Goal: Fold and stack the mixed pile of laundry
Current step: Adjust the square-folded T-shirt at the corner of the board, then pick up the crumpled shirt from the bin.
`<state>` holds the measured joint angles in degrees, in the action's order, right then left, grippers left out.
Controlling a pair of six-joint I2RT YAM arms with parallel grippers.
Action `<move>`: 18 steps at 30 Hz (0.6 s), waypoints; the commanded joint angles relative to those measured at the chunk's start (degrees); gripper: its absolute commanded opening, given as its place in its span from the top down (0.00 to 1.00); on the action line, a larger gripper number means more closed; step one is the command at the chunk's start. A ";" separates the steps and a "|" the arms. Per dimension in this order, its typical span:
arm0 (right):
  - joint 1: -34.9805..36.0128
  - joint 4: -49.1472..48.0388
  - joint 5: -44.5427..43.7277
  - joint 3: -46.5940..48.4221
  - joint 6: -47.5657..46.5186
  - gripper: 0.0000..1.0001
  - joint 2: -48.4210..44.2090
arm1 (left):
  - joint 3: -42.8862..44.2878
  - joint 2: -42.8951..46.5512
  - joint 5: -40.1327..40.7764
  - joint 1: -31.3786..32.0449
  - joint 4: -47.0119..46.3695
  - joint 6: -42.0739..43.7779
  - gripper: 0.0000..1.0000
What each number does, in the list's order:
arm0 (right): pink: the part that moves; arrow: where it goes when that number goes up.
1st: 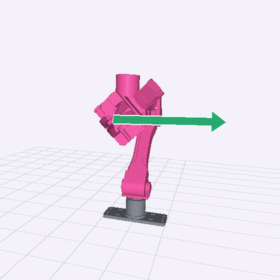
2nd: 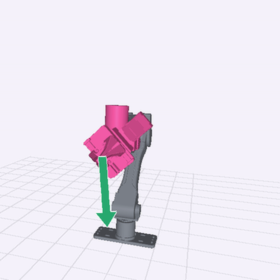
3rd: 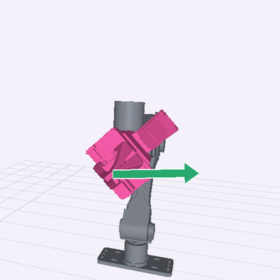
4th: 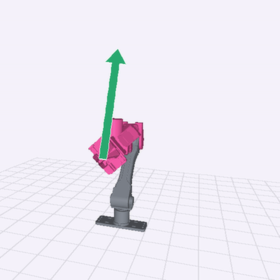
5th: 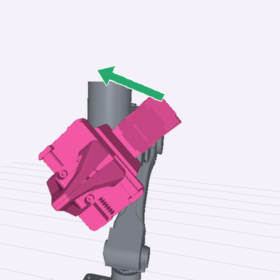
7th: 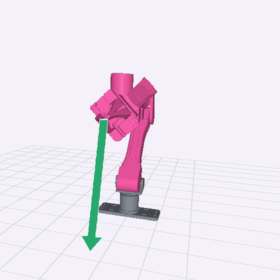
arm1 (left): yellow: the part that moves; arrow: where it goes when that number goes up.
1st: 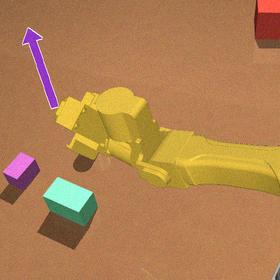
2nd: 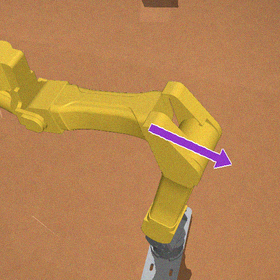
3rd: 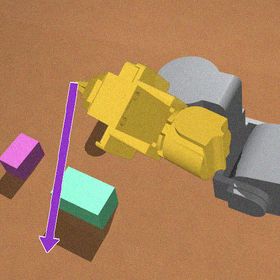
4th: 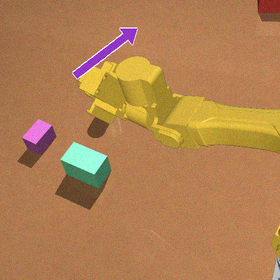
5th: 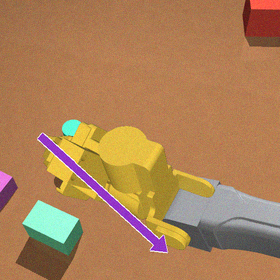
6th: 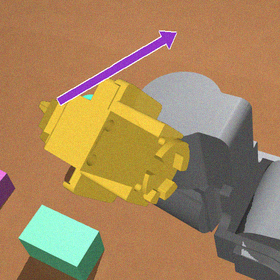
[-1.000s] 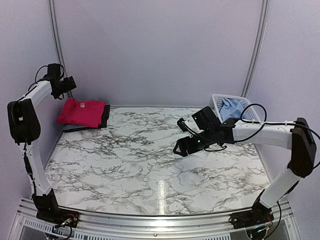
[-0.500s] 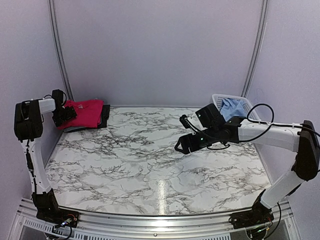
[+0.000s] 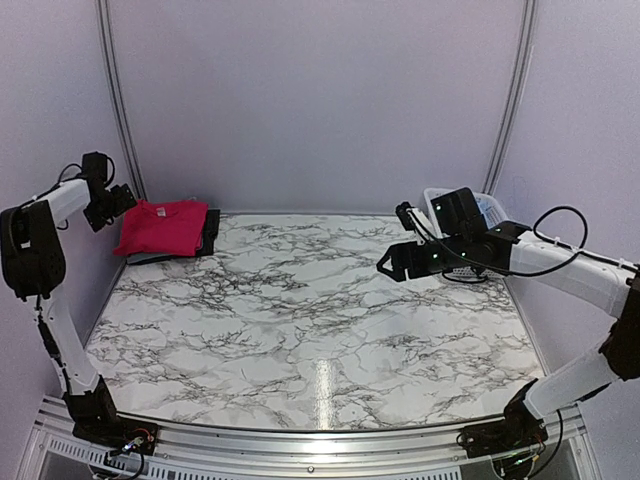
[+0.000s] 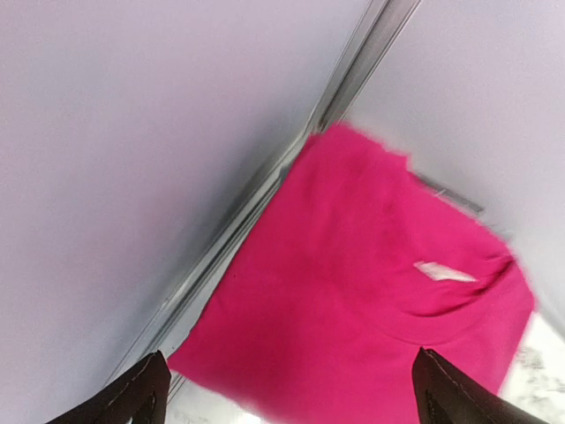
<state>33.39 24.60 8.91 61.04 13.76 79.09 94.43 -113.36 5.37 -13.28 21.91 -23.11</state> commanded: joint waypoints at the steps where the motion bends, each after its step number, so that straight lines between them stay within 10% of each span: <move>1: -3.49 2.74 -0.84 1.59 -2.43 0.17 -3.62 | 3.33 8.61 -0.21 0.15 5.64 1.16 0.01; 18: -11.85 11.28 0.34 1.93 -0.24 0.02 -14.38 | -10.96 30.34 -1.99 24.33 11.61 7.21 0.01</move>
<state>21.98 33.08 8.56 64.03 11.88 68.18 87.66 -86.04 2.35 6.07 30.24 -17.39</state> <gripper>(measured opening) 0.974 0.989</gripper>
